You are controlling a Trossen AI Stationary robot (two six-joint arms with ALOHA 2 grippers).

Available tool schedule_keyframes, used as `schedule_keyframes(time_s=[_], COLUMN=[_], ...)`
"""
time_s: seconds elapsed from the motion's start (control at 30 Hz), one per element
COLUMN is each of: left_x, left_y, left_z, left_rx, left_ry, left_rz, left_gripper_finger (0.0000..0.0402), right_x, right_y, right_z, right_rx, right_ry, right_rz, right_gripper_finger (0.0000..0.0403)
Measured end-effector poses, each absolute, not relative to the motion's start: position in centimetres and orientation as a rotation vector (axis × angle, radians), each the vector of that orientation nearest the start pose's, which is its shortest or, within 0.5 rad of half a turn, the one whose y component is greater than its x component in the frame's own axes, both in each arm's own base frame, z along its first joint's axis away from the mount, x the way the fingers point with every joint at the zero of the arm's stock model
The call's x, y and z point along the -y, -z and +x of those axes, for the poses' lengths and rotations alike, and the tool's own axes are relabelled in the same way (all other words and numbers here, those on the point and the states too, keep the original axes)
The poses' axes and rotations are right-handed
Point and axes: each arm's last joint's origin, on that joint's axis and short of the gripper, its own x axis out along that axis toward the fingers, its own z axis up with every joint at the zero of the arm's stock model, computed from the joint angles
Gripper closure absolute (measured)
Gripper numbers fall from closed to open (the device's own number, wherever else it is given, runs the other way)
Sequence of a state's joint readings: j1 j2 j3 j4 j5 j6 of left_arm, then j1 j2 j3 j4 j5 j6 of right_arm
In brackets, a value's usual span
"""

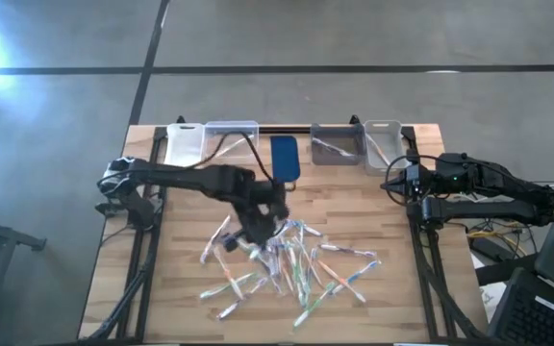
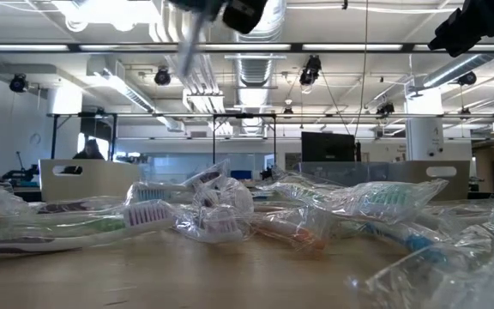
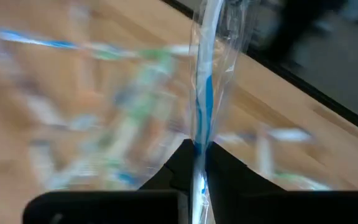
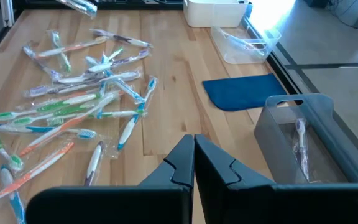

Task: Pick & Place Toothbrushes
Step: Put the blue toothbrush into the white bin

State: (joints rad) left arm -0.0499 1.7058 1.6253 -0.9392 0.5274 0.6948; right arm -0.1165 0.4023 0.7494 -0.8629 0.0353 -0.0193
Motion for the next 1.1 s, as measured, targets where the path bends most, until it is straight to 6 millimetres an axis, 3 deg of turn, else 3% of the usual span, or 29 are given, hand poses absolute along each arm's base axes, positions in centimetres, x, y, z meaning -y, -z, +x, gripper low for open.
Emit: schedule_keyframes(time_s=[0.23,0.43,0.6,0.8,0.97,1.1], left_x=[-0.8,-5.9,-10.2,-14.6,-17.0,-18.0], left_y=[-38.6,-44.0,-47.4,-49.9,-51.0,-50.3], left_z=[37.2,35.9,33.0,27.7,23.5,20.8], left_rx=[-0.568,-0.473,-0.501,-0.612,-0.677,-0.803], left_ry=[0.370,-0.053,-0.336,-0.593,-0.762,-0.930], left_rz=[0.235,0.278,0.287,0.213,0.093,0.029], left_gripper_finger=[0.0375,0.0376,0.0376,0.0376,0.0376,0.0376], right_x=[0.9,0.9,0.9,0.9,0.9,0.9], right_y=[-29.9,-29.9,-29.9,-29.9,-29.9,-29.9], right_z=[7.1,7.1,7.1,7.1,7.1,7.1], right_rx=[-0.517,-0.517,-0.517,-0.517,-0.517,-0.517], right_ry=[0.144,0.143,0.143,0.143,0.144,0.144], right_rz=[0.002,0.002,0.002,0.002,0.002,0.002], right_gripper_finger=[0.0394,0.0394,0.0394,0.0394,0.0394,0.0394])
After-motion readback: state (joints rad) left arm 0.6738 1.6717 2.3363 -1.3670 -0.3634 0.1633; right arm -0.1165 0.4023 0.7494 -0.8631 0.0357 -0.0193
